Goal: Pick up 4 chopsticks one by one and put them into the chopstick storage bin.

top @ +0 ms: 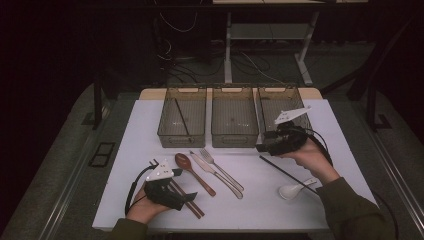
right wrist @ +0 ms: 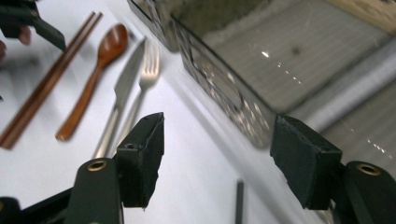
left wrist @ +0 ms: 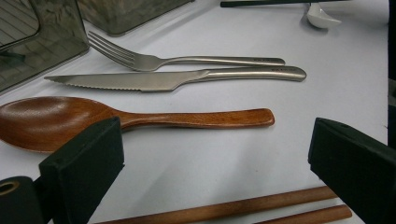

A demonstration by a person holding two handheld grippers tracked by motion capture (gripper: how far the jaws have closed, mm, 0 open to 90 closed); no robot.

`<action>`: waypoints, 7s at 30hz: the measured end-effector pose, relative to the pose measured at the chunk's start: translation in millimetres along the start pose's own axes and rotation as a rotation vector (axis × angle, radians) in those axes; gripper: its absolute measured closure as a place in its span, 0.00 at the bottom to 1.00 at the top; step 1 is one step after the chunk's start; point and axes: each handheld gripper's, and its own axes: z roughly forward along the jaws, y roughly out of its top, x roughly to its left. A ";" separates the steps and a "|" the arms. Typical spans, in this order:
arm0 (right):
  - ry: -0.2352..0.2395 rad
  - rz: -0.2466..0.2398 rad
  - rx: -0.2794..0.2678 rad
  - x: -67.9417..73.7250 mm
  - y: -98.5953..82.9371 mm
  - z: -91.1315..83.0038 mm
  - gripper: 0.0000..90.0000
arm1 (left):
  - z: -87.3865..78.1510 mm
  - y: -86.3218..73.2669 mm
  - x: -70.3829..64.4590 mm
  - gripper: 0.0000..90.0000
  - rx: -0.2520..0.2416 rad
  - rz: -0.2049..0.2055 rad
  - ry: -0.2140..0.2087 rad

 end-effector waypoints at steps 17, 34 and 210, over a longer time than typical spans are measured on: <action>-0.056 0.049 0.055 -3.7 -68.3 -22.3 0.45 | -0.8 0.2 -0.7 0.03 -0.003 0.002 0.001; -0.072 0.076 0.111 -6.8 -103.2 -33.6 0.61 | -0.8 -0.1 -0.5 0.03 0.001 0.003 0.001; 0.028 0.016 0.084 14.0 113.8 99.2 0.95 | 1.4 0.3 -0.7 0.00 -0.003 -0.006 -0.003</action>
